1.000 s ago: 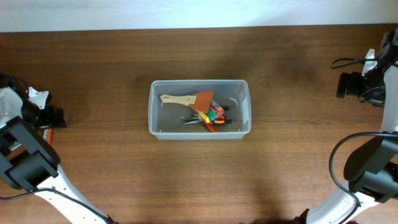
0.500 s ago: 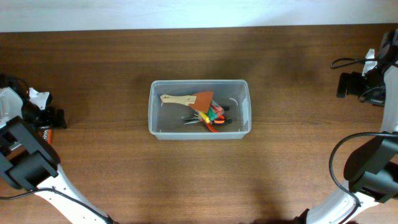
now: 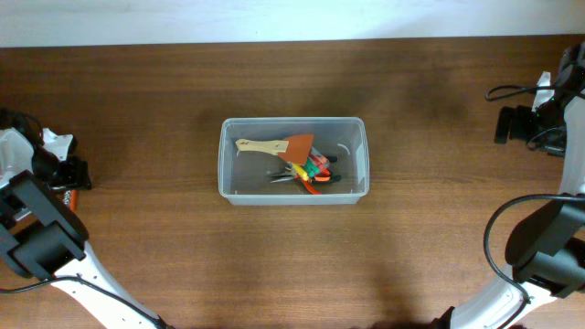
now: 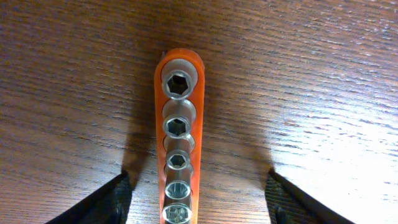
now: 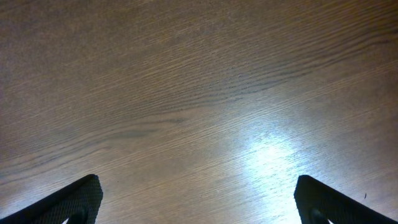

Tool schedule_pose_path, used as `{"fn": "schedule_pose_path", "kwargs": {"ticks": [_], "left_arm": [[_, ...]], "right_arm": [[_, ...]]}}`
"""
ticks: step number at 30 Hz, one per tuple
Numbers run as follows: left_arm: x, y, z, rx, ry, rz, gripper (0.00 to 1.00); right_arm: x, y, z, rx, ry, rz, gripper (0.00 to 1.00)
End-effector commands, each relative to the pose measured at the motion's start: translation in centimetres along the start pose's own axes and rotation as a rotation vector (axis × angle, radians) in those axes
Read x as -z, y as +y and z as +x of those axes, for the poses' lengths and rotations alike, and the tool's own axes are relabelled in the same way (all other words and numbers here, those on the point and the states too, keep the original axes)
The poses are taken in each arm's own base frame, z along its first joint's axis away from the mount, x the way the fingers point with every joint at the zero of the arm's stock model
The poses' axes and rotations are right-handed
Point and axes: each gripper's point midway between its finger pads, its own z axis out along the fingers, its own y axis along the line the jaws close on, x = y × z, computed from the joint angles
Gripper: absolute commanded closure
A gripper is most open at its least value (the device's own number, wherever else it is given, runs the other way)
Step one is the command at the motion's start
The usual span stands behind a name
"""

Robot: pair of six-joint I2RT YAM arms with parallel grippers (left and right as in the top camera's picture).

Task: Pack container
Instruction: 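Lower the left gripper and grasp the socket rail, then lift the socket rail and carry it right over the container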

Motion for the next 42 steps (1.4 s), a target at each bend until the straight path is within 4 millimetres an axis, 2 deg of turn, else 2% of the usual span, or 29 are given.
{"fn": "schedule_pose_path", "kwargs": {"ticks": [1,4,5,7,13,19,27,32,36,39,42], "left_arm": [[-1.2,0.3,0.0,-0.008,0.016,0.000,0.35],[-1.2,0.3,0.0,-0.008,0.017,0.000,0.44],[-1.2,0.3,0.0,-0.008,0.018,-0.001,0.54],[-1.2,0.3,0.0,-0.008,0.018,-0.004,0.64],[-1.2,0.3,0.0,-0.008,0.019,-0.003,0.67],[-1.1,0.3,-0.1,-0.008,0.016,-0.004,0.81],[0.4,1.1,-1.6,0.027,-0.035,-0.027,0.90],[2.8,1.5,-3.3,0.026,-0.083,-0.044,0.97],[6.1,1.1,-5.1,0.008,-0.139,-0.046,0.98],[9.3,-0.6,-7.1,-0.021,-0.223,0.006,0.98],[13.3,-3.5,-9.4,-0.072,-0.327,0.078,0.98]], "right_arm": [[-0.2,-0.2,0.0,-0.014,0.002,-0.002,0.02],[-0.2,-0.2,0.0,-0.014,0.002,-0.002,0.01],[-0.1,-0.2,0.0,-0.014,0.001,-0.001,0.01],[-0.1,-0.2,0.0,-0.014,0.001,-0.001,0.01],[-0.1,-0.2,0.0,-0.014,0.001,-0.001,0.01],[-0.2,-0.2,0.0,-0.014,0.002,-0.002,0.01],[-0.1,-0.2,0.0,-0.014,0.001,-0.001,0.01],[-0.1,-0.2,0.0,-0.014,0.001,-0.001,0.01],[-0.1,-0.2,0.0,-0.014,0.001,-0.001,0.01],[-0.1,-0.2,0.0,-0.014,0.001,-0.001,0.01],[-0.1,-0.2,0.0,-0.014,0.001,-0.001,0.01]]}}
